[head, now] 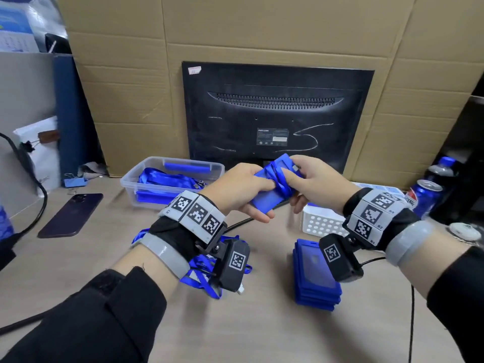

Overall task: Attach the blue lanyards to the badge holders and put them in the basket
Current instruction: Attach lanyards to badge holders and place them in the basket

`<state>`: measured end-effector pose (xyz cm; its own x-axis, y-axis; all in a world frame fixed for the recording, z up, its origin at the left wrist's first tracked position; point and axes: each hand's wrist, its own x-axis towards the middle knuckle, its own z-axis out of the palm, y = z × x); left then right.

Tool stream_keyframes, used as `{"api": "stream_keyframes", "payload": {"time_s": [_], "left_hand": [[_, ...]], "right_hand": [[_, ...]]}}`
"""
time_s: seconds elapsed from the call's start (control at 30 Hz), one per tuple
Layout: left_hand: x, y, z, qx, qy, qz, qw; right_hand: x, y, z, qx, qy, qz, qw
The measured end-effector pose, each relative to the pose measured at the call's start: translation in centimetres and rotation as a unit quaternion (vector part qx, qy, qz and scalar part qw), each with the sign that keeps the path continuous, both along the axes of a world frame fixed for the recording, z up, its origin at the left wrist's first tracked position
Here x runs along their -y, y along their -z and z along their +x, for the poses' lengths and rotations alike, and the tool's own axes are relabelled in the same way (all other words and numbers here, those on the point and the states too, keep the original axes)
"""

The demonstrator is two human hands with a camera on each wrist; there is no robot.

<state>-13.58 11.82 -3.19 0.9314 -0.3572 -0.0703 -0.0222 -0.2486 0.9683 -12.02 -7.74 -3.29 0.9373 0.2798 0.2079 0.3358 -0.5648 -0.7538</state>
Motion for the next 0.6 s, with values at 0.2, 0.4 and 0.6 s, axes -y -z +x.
{"api": "stream_keyframes", "payload": {"time_s": [0.2, 0.4, 0.6], "left_hand": [[2.4, -0.1, 0.5, -0.011, 0.050, -0.017, 0.999], [5.0, -0.1, 0.7, 0.017, 0.097, 0.001, 0.995], [7.7, 0.6, 1.6, 0.050, 0.051, 0.000, 0.997]], "right_hand": [[3.1, -0.5, -0.5, -0.001, 0.025, 0.025, 0.999], [6.1, -0.8, -0.7, 0.020, 0.114, 0.060, 0.991], [9.2, -1.3, -0.7, 0.005, 0.140, 0.114, 0.984]]}}
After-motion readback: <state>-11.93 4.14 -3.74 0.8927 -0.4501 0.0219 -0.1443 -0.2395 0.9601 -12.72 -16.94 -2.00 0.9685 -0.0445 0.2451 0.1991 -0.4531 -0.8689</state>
